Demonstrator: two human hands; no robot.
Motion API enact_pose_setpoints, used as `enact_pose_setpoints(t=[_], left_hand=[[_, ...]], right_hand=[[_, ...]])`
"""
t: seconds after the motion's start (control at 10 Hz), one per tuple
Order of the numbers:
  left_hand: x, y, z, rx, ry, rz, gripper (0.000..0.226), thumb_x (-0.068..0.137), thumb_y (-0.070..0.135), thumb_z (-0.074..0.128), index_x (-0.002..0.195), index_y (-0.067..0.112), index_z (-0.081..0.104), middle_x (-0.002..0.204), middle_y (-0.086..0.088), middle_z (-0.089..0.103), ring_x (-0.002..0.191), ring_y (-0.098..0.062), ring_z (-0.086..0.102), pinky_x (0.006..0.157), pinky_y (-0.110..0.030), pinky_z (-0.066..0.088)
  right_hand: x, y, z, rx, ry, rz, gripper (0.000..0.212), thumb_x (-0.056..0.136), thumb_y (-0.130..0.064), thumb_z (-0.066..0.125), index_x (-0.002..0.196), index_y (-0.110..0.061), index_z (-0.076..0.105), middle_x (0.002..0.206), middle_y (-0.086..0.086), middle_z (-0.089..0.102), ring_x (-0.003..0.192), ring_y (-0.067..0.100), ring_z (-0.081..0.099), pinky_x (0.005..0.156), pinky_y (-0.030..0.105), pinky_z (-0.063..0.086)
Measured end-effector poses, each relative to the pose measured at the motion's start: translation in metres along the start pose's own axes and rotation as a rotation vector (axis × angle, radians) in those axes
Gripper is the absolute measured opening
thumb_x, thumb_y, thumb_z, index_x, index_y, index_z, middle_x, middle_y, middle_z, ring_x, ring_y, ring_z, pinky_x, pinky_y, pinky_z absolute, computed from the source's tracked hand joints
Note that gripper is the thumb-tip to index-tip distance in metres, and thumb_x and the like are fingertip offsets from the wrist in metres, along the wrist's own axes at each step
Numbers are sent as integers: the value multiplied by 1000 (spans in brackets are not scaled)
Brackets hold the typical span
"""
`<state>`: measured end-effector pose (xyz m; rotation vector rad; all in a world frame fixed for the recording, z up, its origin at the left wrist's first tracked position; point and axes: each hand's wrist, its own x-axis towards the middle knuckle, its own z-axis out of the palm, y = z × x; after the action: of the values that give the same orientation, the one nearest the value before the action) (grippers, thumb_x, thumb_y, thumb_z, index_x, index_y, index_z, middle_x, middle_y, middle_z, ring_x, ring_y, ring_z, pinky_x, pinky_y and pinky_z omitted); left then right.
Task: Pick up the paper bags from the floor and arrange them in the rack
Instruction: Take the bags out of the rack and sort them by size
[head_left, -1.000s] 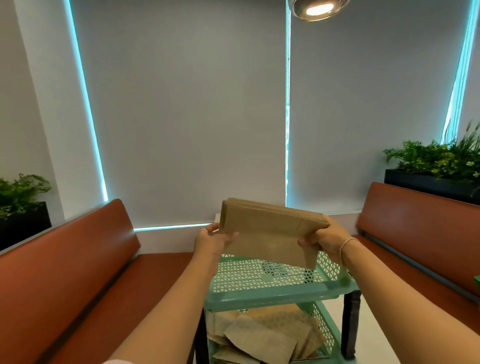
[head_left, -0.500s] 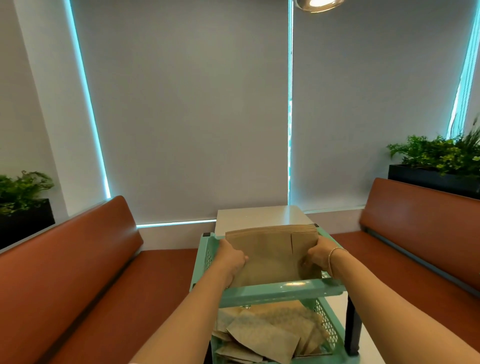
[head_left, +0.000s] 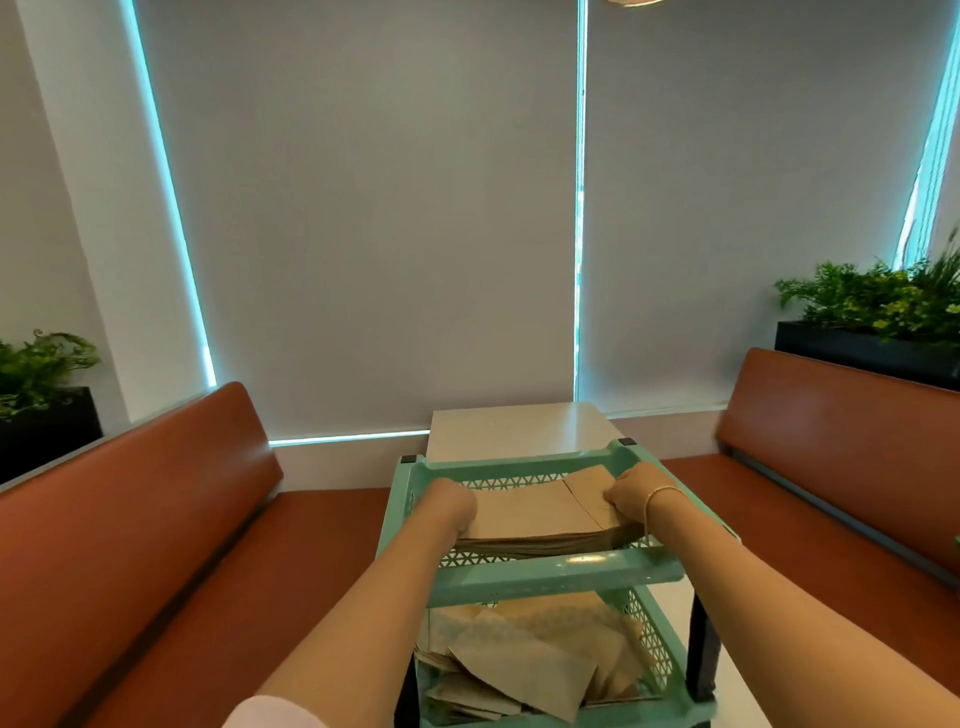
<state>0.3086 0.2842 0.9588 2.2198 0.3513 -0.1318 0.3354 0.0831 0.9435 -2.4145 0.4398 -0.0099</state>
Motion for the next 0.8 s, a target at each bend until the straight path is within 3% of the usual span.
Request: enact_pose_setpoints(t=[0.1, 0.2, 0.3, 0.4, 0.5, 0.7, 0.8], left_hand=[[18, -4, 9, 217, -19, 38, 32, 98, 5, 36, 127, -5, 48, 124, -17, 55, 114, -29, 54, 92, -32, 44], [19, -4, 11, 424, -10, 55, 33, 99, 5, 33, 127, -4, 49, 130, -15, 53, 120, -25, 51, 97, -28, 42], [22, -6, 14, 516, 11, 127, 34, 100, 8, 32, 128, -3, 48, 132, -14, 51, 121, -24, 51, 98, -27, 41], [28, -11, 18, 491, 50, 131, 35, 98, 9, 35, 129, -2, 49, 131, -14, 52, 121, -26, 51, 96, -29, 42], [35, -16, 23, 486, 104, 119, 35, 96, 10, 39, 125, -2, 53, 129, -16, 55, 120, -29, 53, 96, -33, 44], [28, -15, 25, 603, 184, 130, 36, 94, 19, 52, 128, 6, 49, 126, -14, 55, 114, -28, 52, 92, -36, 48], [12, -10, 20, 600, 270, 273, 42, 95, 26, 52, 131, 7, 42, 130, -14, 49, 118, -28, 47, 91, -38, 47]], right_hand=[[-2, -3, 6, -212, -5, -5, 27, 91, -19, 55, 67, -11, 44, 66, 0, 39, 64, 13, 43, 49, 16, 30], [-3, -7, 10, -389, -22, -68, 26, 93, -21, 52, 70, -10, 46, 67, -1, 39, 63, 10, 42, 61, 15, 40], [-5, -8, 10, -542, -51, -95, 31, 93, -21, 50, 65, -12, 41, 68, 0, 42, 82, 16, 48, 85, 24, 45], [-5, -10, 14, -579, -76, -104, 18, 92, -24, 52, 89, -7, 57, 82, 3, 51, 87, 17, 48, 88, 26, 45], [-2, -7, 19, -563, -59, -96, 14, 89, -24, 57, 87, -10, 58, 93, 6, 57, 83, 19, 52, 79, 29, 45], [-15, -4, 15, -459, 245, -109, 15, 91, -17, 55, 100, -9, 64, 100, 7, 66, 85, 23, 60, 78, 32, 50], [-34, -11, 1, -407, 338, -186, 22, 94, -25, 53, 107, -10, 62, 103, 8, 66, 92, 25, 62, 75, 32, 48]])
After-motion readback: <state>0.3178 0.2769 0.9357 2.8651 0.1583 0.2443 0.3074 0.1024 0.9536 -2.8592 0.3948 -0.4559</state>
